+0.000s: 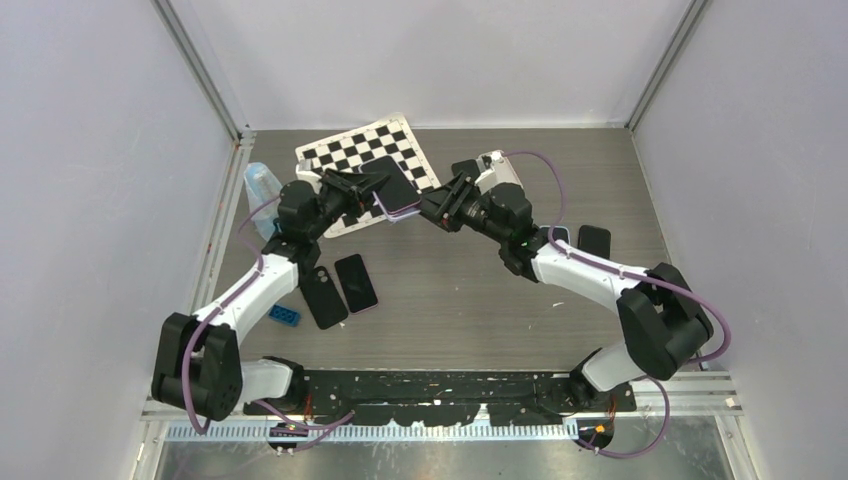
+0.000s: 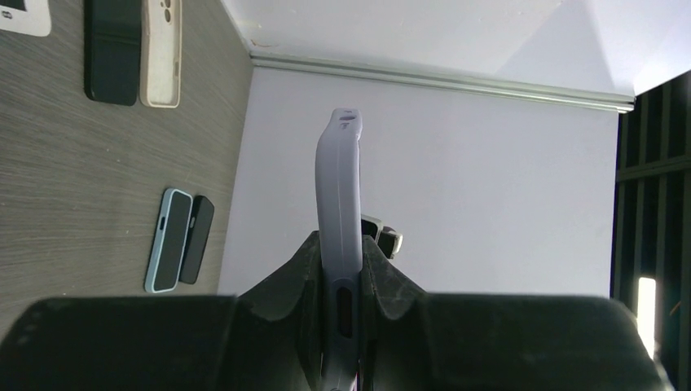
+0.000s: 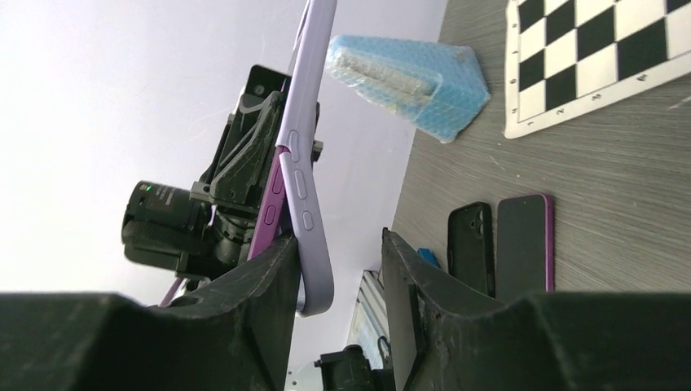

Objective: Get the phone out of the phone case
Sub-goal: Remove the phone case from the phone.

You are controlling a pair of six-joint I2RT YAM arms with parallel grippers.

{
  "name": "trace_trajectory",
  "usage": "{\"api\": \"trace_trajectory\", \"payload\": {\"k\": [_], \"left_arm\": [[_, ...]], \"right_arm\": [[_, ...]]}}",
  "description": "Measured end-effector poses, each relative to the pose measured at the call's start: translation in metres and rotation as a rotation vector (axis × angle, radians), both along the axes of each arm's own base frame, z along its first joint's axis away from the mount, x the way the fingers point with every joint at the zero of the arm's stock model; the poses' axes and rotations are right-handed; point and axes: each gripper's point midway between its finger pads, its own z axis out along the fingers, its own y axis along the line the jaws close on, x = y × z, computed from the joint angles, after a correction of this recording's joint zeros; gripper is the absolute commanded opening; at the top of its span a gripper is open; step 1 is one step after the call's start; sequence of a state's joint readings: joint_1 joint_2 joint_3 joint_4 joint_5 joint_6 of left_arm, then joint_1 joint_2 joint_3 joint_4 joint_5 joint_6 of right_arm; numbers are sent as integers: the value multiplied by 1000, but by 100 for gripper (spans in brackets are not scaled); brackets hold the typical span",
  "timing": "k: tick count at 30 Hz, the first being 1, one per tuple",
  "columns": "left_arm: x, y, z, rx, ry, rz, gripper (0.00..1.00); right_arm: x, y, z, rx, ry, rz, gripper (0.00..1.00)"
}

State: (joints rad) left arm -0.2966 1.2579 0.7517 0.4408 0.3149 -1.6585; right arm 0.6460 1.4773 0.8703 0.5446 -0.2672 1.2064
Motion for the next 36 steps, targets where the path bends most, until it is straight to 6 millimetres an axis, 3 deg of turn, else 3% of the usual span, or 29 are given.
{"api": "trace_trajectory", "payload": {"k": [12,14,18,19,22,27,32,36], "left_arm": [[-5,-12,18,-23,-90,-78,7],[-4,-15,17,-23,-91,-89,10],[-2,-18,10,-16,-82,-94,19],[-1,-18,9,-16,-80,-93,23],[-2,-19,5,-4,-78,-91,36],[-25,-34,-17,69,-46,-161,73],[-41,-27,-33,187,-21,-172,91],[-50,-7,-37,305,-34,-126,94]], "right_arm": [[-15,10,24,140,-140,137,35],[-17,13,24,159,-137,159,29],[-19,16,22,185,-123,184,7],[-19,16,22,188,-119,185,2],[-20,18,22,194,-114,190,1],[-24,22,9,159,-99,190,1],[-22,17,-14,83,-80,159,1],[-21,11,-34,35,-47,128,1]]}}
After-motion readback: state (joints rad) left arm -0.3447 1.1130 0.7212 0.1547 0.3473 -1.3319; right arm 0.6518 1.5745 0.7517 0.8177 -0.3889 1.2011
